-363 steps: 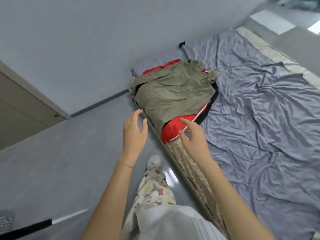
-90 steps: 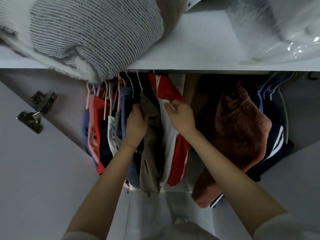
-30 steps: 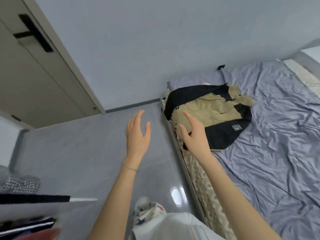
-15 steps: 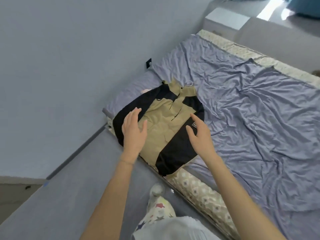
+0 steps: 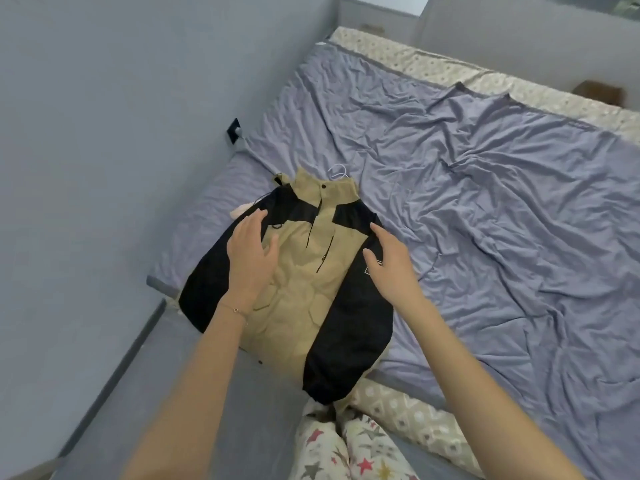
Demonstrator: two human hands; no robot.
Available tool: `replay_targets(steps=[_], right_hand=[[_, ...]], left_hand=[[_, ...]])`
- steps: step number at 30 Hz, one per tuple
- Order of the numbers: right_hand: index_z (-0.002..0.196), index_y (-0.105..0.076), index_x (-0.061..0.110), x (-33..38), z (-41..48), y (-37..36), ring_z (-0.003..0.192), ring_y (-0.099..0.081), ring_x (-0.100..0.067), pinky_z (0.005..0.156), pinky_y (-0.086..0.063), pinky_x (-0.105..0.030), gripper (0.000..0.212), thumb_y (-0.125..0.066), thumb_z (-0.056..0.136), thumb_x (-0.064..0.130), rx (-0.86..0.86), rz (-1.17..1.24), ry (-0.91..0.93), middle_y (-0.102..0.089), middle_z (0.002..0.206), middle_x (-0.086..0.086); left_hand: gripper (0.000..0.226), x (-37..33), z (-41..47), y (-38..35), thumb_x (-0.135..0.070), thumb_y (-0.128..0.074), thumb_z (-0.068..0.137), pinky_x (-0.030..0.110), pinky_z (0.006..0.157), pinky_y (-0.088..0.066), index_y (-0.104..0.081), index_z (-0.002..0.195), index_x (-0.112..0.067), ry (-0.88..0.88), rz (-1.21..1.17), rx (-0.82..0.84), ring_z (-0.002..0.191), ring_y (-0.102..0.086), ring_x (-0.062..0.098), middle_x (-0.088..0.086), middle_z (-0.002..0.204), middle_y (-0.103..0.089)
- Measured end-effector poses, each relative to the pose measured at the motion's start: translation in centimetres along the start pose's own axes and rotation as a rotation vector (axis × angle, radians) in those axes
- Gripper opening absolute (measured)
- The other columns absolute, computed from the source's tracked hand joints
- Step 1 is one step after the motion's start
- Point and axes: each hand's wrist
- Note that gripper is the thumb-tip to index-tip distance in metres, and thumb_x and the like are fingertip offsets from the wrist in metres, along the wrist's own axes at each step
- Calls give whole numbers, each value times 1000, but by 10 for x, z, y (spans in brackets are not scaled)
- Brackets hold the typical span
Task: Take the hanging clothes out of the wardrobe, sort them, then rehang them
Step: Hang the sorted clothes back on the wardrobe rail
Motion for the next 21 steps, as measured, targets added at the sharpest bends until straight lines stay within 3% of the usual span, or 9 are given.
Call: replay_targets(steps=[6,18,21], right_hand=[[150,-34,20,-44,82,-38,136,-39,-24,113,-33,-44,54,-52,99,24,72,-55,-101,-45,146,-5],[152,-28,14,-196,277,-167,142,-30,-25,116,-28,-43,63,-55,97,29,67,-200,-249,-32,155,-7],[152,-27,13,-223,299,-184,142,-31,-24,117,-26,-42,67,-57,96,33,46,-238,-238,-35,154,-6]], left_hand=[[45,39,68,-61,-19,-55,98,47,113,-35,-45,140,-10,77,-38,51,134,-44,23,9,141,-50],[49,166,178,-235,-20,-51,99,38,117,-22,-39,146,-14,112,-15,246,139,-36,18,3,148,-44],[49,182,181,-262,-19,-51,99,44,119,-25,-38,146,-16,140,-68,275,140,-34,17,2,149,-43]])
Point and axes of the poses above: each hand's wrist, its own z-axis towards the middle knuckle, its own y-axis out of the back of the hand, x = y × z
